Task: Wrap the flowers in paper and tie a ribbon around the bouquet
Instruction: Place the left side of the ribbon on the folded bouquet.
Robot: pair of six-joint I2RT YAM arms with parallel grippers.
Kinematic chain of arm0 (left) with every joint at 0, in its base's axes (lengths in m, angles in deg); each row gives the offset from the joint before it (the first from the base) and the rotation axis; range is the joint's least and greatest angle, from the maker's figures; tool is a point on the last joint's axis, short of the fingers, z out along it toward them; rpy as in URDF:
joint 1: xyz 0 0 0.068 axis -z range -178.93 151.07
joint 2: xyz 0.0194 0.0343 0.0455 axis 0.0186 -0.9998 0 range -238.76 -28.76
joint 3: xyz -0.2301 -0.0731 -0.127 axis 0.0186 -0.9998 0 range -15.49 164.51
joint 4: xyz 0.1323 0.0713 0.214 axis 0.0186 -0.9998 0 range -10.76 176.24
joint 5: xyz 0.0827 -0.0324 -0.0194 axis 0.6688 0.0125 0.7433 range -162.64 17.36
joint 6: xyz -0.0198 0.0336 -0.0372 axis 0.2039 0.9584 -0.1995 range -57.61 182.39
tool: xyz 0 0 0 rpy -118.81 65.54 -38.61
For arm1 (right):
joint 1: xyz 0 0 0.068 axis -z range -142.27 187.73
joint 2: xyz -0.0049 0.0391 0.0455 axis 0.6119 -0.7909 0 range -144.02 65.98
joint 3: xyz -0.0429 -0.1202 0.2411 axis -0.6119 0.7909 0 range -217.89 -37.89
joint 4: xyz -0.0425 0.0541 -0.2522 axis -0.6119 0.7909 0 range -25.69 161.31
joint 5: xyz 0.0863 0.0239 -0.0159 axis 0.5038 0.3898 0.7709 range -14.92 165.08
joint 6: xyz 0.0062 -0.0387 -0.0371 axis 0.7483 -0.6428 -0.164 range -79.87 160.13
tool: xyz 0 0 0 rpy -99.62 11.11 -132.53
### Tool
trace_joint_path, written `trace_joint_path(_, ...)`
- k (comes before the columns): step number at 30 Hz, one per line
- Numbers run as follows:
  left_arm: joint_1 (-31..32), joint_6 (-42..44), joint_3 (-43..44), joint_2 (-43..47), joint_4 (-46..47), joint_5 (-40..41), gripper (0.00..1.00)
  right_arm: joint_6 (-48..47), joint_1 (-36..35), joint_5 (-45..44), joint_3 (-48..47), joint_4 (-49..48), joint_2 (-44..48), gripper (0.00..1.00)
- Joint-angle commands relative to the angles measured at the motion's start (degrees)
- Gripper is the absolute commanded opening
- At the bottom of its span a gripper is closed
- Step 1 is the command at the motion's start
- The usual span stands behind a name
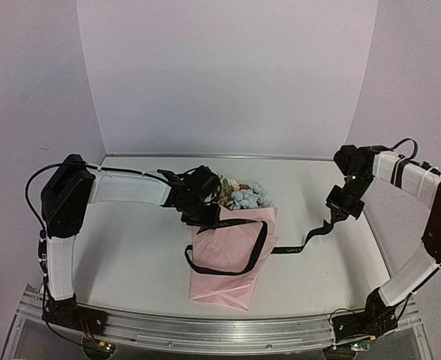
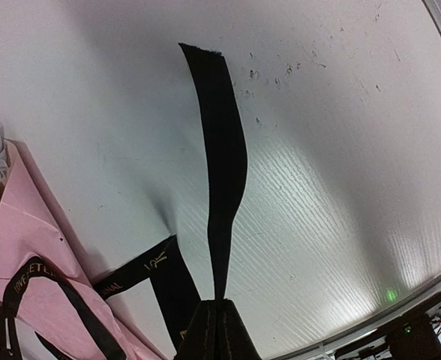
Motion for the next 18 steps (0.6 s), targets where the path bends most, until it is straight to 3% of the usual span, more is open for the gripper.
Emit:
trace_joint_path(1, 0.6, 0.23, 3.36, -0.98, -1.73, 1.72, 0.43, -0.71, -0.35, -0.41, -2.05, 0.96, -0.24, 0.0)
trace_joint_path(13, 1.02, 1.0, 3.79, 1.03, -2.07, 2.89, 0.04, -1.0, -0.41, -0.88, -1.88, 0.95, 0.31, 0.0)
trace_joint_path(18, 2.73, 4.49, 4.78, 3.77, 1.15, 0.44, 0.0, -1.54, -0.38, -0.39, -2.25, 0.94, 0.54, 0.0)
